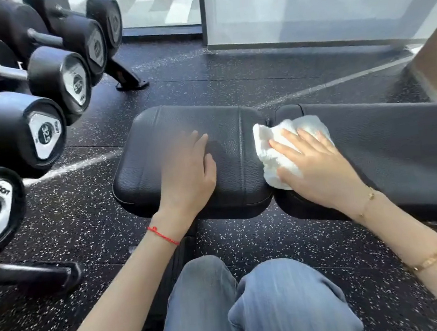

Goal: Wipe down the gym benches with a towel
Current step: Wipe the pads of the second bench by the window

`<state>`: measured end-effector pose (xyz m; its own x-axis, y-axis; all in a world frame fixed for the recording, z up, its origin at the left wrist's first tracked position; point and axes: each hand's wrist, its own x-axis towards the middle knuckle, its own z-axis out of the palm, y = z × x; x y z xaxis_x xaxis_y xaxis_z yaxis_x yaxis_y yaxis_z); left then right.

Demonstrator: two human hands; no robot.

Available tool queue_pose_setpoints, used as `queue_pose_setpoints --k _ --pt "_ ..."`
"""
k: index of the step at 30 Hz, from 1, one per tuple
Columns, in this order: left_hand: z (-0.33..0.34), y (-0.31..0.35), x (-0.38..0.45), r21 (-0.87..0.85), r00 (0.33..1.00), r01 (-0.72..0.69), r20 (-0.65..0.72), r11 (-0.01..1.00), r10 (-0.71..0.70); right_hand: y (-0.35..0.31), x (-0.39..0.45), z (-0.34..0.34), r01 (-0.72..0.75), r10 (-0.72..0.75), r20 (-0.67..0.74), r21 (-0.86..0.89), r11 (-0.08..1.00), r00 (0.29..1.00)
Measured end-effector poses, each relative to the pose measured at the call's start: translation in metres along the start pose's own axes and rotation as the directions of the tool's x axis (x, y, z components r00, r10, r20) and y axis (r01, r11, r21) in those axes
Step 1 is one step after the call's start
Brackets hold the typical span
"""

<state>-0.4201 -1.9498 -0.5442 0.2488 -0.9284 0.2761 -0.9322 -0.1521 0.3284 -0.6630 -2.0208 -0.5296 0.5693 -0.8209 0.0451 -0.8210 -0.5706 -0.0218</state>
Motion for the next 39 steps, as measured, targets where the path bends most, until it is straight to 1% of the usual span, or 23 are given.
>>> queue_pose_setpoints --k 2,4,7,9,10,12,15,17,21,22,24,26,28,30,32,35,37,39 --pt "0.008 0.015 0.005 -0.026 0.999 -0.031 0.023 0.999 0.031 0.007 -0.013 -0.001 -0.017 0.017 0.027 0.007 1.000 0.999" --pt "0.014 0.027 0.010 -0.038 0.998 -0.049 0.043 0.998 0.051 0.013 -0.008 -0.001 -0.037 0.036 0.067 0.007 0.999 0.997" --pt "0.022 0.039 0.017 -0.033 0.995 -0.062 0.070 0.998 0.064 0.020 0.034 -0.001 -0.148 0.146 0.065 0.033 0.988 0.987" --pt "0.026 0.044 0.021 -0.018 0.994 -0.070 0.079 0.997 0.071 0.020 0.053 -0.003 -0.167 0.167 0.053 -0.016 0.986 0.984" --pt "0.027 0.046 0.023 -0.013 0.994 -0.074 0.081 0.997 0.075 0.019 0.053 -0.002 -0.162 0.163 0.058 -0.009 0.987 0.985" --pt "0.029 0.049 0.025 -0.011 0.993 -0.081 0.084 0.997 0.082 0.016 0.029 -0.001 -0.145 0.140 0.076 0.058 0.988 0.987" --pt "0.033 0.053 0.026 -0.017 0.993 -0.086 0.082 0.996 0.087 0.007 -0.027 0.002 -0.081 0.080 0.023 0.069 0.994 0.997" --pt "0.034 0.054 0.025 -0.019 0.994 -0.079 0.071 0.997 0.080 0.010 -0.033 0.003 -0.101 0.098 0.047 0.082 0.991 0.994" --pt "0.034 0.053 0.023 -0.027 0.996 -0.080 0.045 0.996 0.081 0.013 0.031 0.002 -0.255 0.247 0.084 0.088 0.963 0.965" --pt "0.034 0.053 0.023 -0.030 0.996 -0.083 0.043 0.996 0.084 0.011 0.048 0.000 -0.266 0.259 0.086 0.085 0.960 0.962" --pt "0.033 0.052 0.023 -0.030 0.995 -0.090 0.042 0.996 0.091 0.008 0.061 0.000 -0.243 0.236 0.085 0.095 0.965 0.968" --pt "0.034 0.051 0.023 -0.024 0.995 -0.094 0.041 0.995 0.095 0.011 0.046 0.002 -0.211 0.202 0.079 0.120 0.970 0.976" --pt "0.035 0.050 0.023 -0.018 0.994 -0.099 0.038 0.995 0.099 0.016 0.013 0.005 -0.195 0.189 0.057 0.129 0.972 0.980" --pt "0.036 0.049 0.023 -0.009 0.995 -0.098 0.032 0.995 0.099 0.027 -0.017 0.006 -0.231 0.225 0.056 0.161 0.960 0.973" --pt "0.037 0.050 0.023 0.002 0.995 -0.098 0.032 0.995 0.098 0.044 -0.022 0.005 -0.299 0.288 0.084 0.185 0.936 0.954" --pt "0.039 0.052 0.022 0.027 0.994 -0.103 0.037 0.994 0.101 0.061 0.019 0.003 -0.343 0.329 0.114 0.133 0.930 0.937" --pt "0.039 0.054 0.022 0.041 0.994 -0.107 0.037 0.993 0.106 0.062 0.051 -0.002 -0.321 0.308 0.138 0.083 0.943 0.941" --pt "0.038 0.054 0.023 0.044 0.994 -0.110 0.028 0.993 0.109 0.056 0.061 -0.003 -0.296 0.281 0.168 0.071 0.952 0.945"
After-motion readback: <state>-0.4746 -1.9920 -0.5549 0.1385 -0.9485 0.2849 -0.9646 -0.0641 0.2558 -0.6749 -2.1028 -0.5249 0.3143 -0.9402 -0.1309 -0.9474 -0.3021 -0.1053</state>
